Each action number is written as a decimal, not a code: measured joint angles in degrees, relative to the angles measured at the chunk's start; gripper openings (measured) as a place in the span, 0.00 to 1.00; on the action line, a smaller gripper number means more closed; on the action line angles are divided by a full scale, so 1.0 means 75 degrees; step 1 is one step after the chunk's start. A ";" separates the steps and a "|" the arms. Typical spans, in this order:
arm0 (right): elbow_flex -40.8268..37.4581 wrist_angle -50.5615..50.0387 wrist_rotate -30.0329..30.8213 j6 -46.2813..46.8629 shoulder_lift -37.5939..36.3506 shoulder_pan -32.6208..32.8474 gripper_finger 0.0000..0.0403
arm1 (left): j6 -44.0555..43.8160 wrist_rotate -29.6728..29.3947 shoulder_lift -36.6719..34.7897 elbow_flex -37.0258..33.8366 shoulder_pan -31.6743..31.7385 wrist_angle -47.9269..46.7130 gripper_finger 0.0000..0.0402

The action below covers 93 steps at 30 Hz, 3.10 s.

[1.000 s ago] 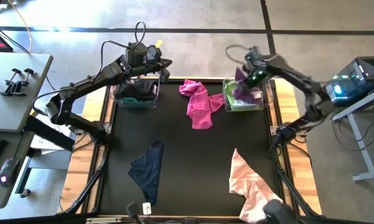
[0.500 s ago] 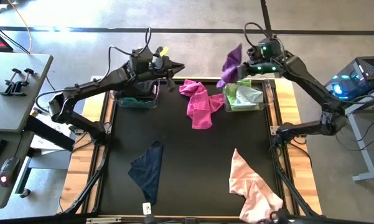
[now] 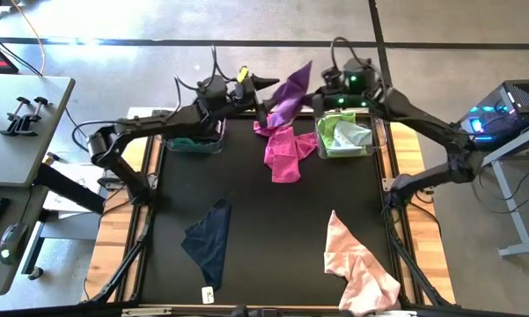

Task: Sort towels by color in basket
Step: Put the violet kitchen towel into the left transparent bin

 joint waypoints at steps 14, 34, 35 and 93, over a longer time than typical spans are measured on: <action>-0.0032 0.1023 -0.0546 -0.0089 0.0380 0.0788 0.03 | -0.1280 0.1730 0.0291 0.0018 0.0030 -0.0516 0.70; 0.0049 0.1179 -0.0209 -0.0462 -0.0585 -0.0132 0.34 | -0.0504 0.2049 -0.0830 -0.0037 0.0210 -0.2007 0.05; 0.0038 0.1108 -0.0151 -0.0584 -0.0670 -0.0205 0.35 | -0.0261 0.1778 -0.1035 -0.0028 0.0262 -0.2221 0.04; 0.0000 0.0823 -0.0095 -0.4548 0.0674 -0.3155 0.35 | -0.4063 -0.1413 -0.0230 0.0213 0.2443 -0.9553 0.30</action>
